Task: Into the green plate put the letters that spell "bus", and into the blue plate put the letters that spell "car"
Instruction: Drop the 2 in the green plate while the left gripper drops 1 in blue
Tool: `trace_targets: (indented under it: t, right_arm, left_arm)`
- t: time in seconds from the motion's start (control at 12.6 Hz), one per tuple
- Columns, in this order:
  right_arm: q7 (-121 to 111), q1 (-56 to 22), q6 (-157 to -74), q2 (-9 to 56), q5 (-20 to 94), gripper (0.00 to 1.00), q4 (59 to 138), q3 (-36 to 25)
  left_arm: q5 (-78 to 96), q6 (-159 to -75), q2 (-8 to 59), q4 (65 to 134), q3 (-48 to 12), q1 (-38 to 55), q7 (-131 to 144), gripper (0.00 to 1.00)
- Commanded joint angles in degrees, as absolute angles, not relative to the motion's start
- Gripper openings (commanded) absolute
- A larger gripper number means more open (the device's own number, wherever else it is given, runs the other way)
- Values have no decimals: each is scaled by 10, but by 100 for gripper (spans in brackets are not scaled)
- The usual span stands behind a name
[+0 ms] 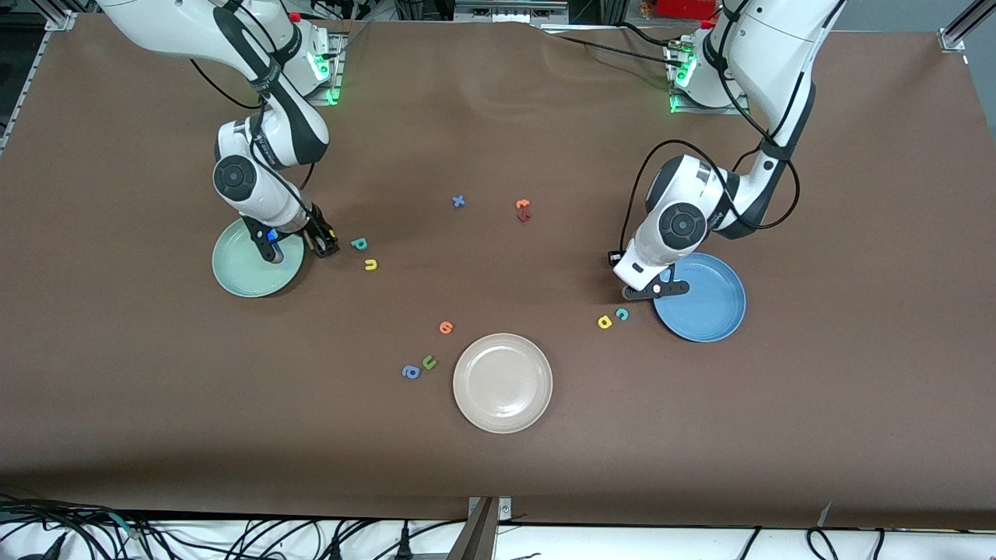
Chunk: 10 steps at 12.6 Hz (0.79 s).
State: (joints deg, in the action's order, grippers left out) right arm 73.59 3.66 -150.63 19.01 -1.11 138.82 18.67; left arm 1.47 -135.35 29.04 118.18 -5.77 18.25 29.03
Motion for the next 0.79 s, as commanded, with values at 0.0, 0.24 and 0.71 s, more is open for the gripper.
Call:
trace_targets:
  t: [0.0, 0.24, 0.71]
  right_arm:
    - [737, 38, -1515, 200, -12, 12, 1391, 192]
    - [734, 39, -1419, 159, -13, 13, 1356, 201]
    - [590, 40, -1137, 130, -11, 13, 1204, 148]
  left_arm:
    - [23, -1344, 279, 1200, -59, 181, 284, 13]
    - [22, -1343, 274, 1192, -59, 183, 285, 8]
    - [14, -1142, 272, 1027, -55, 164, 252, 8]
